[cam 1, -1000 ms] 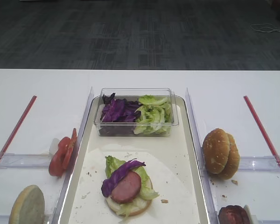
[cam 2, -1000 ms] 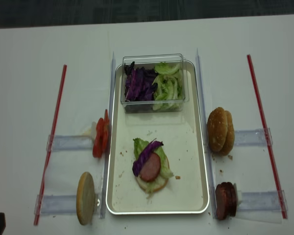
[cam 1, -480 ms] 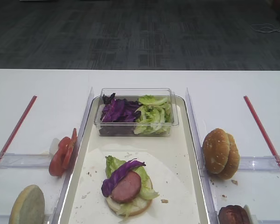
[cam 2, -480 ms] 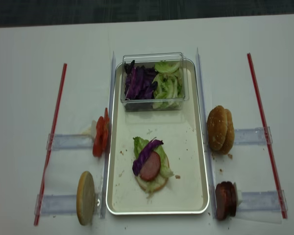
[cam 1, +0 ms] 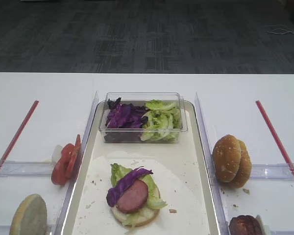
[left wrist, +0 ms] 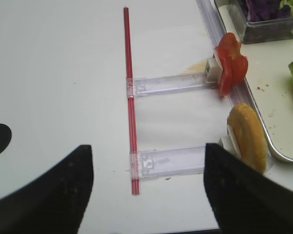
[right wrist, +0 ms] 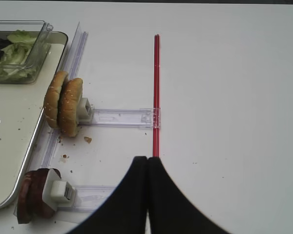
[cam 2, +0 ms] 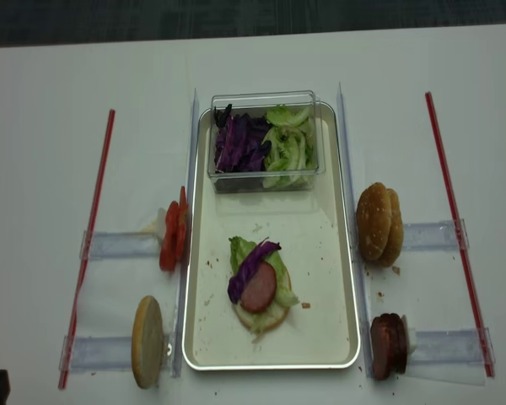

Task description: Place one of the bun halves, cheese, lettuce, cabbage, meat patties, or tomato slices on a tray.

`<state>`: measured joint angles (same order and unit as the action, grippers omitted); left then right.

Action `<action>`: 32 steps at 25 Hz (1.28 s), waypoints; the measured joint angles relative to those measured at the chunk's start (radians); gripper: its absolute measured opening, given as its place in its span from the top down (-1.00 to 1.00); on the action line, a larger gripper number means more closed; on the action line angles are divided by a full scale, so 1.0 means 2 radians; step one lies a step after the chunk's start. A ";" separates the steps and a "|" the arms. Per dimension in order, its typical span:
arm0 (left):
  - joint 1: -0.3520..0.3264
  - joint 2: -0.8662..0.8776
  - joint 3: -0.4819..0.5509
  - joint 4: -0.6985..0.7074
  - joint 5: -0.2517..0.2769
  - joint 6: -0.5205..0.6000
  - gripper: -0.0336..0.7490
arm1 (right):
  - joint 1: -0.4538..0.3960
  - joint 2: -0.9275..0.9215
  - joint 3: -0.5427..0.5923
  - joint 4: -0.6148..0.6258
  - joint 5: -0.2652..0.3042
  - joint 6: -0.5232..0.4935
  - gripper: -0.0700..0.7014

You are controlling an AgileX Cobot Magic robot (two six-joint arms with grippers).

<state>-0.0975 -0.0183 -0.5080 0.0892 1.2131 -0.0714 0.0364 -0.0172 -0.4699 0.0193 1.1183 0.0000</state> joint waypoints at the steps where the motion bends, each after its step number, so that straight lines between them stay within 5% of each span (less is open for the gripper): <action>1: 0.000 0.000 0.005 -0.002 -0.006 0.000 -0.32 | 0.000 0.000 0.000 0.000 0.000 0.000 0.80; 32: 0.000 0.000 0.011 -0.009 -0.014 0.002 -0.32 | 0.000 0.000 0.000 0.000 0.000 0.000 0.80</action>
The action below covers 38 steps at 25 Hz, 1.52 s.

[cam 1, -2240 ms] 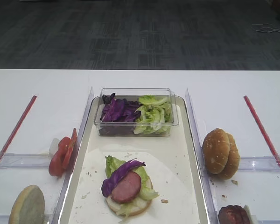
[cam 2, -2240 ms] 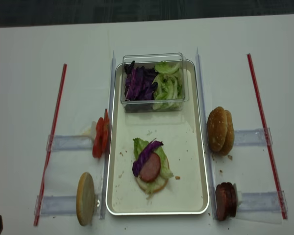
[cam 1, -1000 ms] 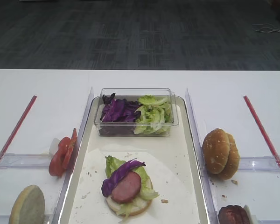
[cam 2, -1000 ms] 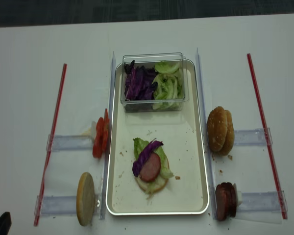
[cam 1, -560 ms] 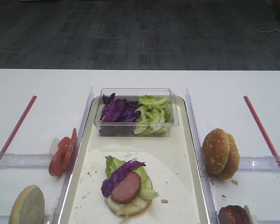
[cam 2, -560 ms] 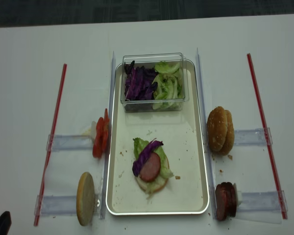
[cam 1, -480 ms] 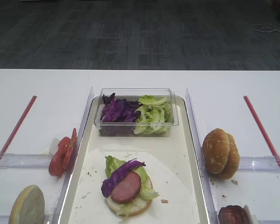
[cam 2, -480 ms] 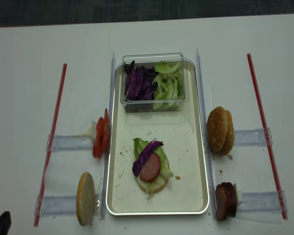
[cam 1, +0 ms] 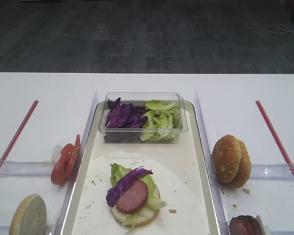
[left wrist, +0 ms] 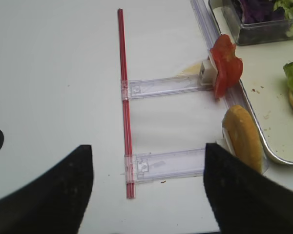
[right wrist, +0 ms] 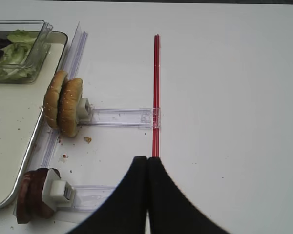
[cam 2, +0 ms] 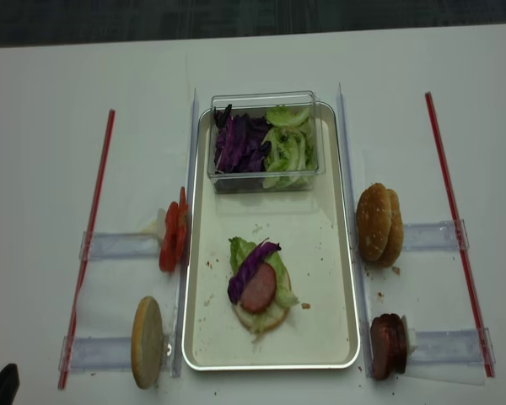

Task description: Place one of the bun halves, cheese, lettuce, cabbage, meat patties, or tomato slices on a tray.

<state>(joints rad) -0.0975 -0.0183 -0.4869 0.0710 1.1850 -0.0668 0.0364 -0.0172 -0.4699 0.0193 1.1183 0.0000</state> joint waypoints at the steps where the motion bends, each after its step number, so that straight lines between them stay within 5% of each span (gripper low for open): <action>1: 0.000 0.000 0.000 0.000 0.000 0.000 -0.32 | 0.000 0.000 0.000 0.000 0.000 0.000 0.80; 38: 0.000 0.000 0.000 0.000 0.000 0.001 -0.32 | 0.000 0.000 0.000 0.000 0.000 0.000 0.80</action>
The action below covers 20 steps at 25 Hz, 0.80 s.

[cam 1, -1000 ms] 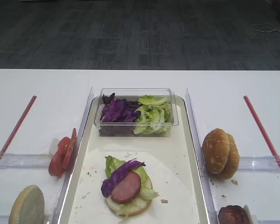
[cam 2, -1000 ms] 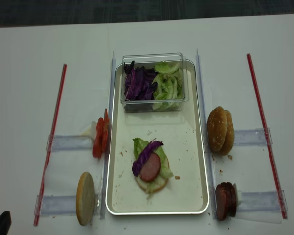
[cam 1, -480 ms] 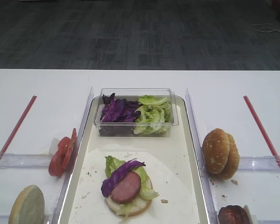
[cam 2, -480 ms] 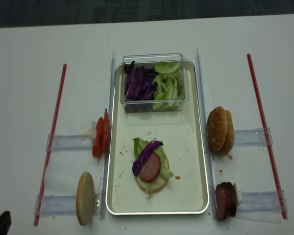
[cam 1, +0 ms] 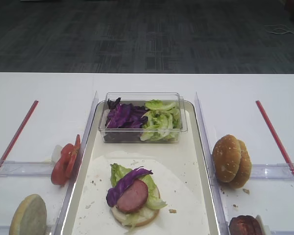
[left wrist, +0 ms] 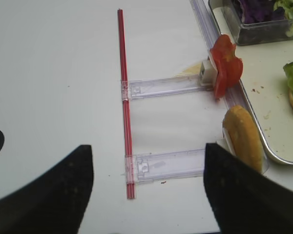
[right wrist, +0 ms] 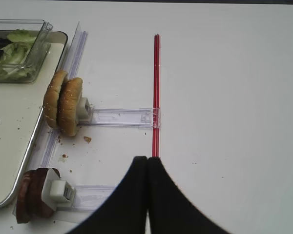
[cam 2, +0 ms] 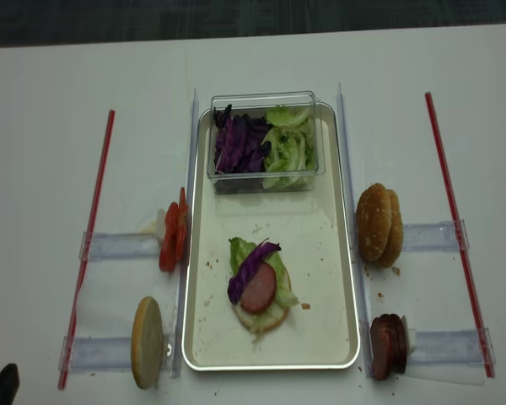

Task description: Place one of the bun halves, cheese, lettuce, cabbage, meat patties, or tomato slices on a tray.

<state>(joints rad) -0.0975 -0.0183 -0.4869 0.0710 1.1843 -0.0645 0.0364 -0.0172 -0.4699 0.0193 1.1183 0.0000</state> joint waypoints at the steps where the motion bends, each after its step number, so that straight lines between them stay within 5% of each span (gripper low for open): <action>1: 0.000 0.000 0.000 0.000 -0.001 0.000 -0.32 | 0.000 0.000 0.000 0.000 0.000 0.000 0.80; 20: 0.000 0.000 0.000 0.000 -0.001 0.000 -0.32 | 0.000 0.000 0.000 0.000 0.000 0.000 0.80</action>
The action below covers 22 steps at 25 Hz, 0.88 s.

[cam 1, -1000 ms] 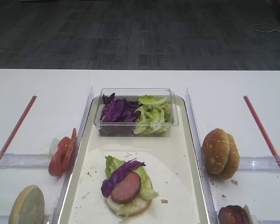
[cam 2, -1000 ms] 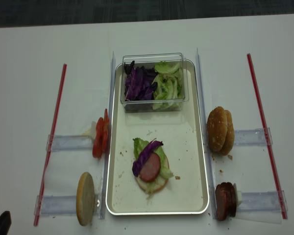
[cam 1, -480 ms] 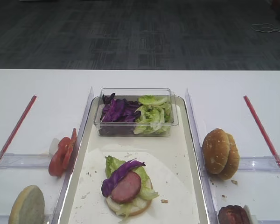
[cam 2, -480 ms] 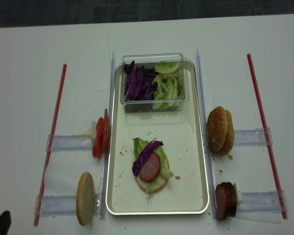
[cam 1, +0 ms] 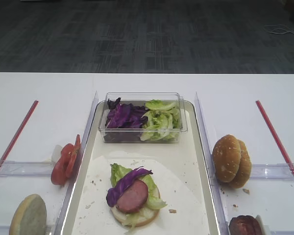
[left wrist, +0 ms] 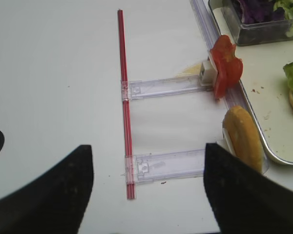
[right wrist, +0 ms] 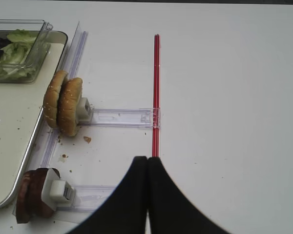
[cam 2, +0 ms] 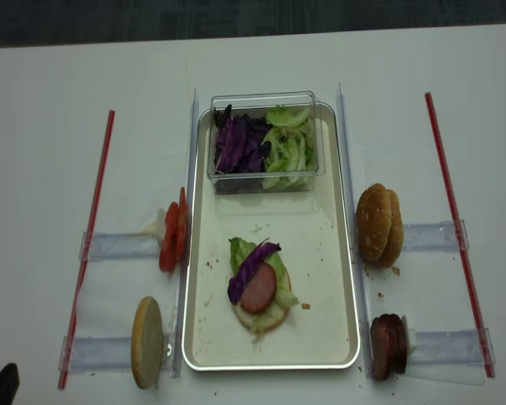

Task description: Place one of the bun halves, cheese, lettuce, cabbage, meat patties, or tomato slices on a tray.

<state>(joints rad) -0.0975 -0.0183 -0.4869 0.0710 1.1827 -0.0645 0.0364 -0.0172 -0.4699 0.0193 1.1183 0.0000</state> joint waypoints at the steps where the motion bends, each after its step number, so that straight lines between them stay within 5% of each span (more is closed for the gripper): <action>1: 0.000 0.000 0.000 0.000 0.000 0.000 -0.32 | 0.000 0.000 0.000 0.000 0.000 0.000 0.80; 22: 0.000 0.000 0.000 0.000 0.000 0.000 -0.32 | 0.000 0.000 0.000 0.000 0.000 0.000 0.80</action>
<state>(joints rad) -0.0975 -0.0183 -0.4869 0.0710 1.1827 -0.0645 0.0364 -0.0172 -0.4699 0.0193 1.1183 0.0000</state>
